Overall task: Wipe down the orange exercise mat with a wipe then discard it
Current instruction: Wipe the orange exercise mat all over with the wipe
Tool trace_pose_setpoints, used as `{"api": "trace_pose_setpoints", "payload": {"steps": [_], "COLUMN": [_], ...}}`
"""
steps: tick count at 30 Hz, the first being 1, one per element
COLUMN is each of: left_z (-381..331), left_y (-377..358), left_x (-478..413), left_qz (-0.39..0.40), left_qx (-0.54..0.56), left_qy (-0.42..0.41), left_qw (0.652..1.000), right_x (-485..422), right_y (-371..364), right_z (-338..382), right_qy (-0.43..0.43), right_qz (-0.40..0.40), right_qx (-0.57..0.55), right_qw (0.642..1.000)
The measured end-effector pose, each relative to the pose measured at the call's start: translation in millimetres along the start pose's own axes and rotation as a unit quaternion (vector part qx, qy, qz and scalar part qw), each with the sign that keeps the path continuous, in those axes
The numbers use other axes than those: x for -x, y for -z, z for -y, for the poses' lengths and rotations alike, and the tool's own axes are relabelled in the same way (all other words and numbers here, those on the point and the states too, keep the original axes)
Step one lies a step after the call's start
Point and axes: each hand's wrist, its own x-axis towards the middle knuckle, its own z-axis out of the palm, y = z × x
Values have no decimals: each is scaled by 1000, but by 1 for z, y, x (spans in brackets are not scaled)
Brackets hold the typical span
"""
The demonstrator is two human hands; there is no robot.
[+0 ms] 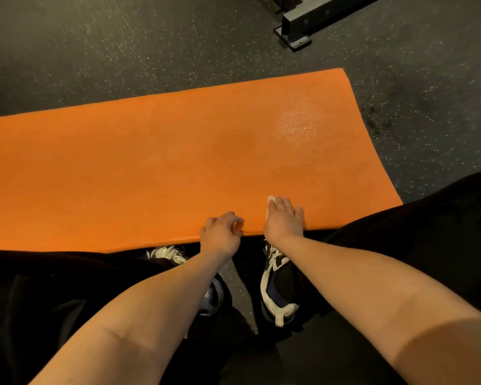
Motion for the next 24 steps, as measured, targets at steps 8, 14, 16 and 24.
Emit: {"api": "trace_pose_setpoints", "payload": {"steps": [8, 14, 16, 24], "left_z": [-20, 3, 6, 12], "left_y": [14, 5, 6, 9], "left_x": [-26, -37, -46, -80], "left_qz": [23, 29, 8, -9], "left_qx": [-50, -137, -150, -139], "left_qy": [34, -17, -22, -17], "left_qw": [998, 990, 988, 990], "right_x": [-4, -40, -40, -77], "right_y": [-16, 6, 3, 0], "right_z": [26, 13, 30, 33], "right_qy": [180, -47, -11, 64], "right_qz": [55, 35, 49, 45], "right_qx": [12, -4, -13, 4], "right_qw": [982, 998, 999, 997]}}
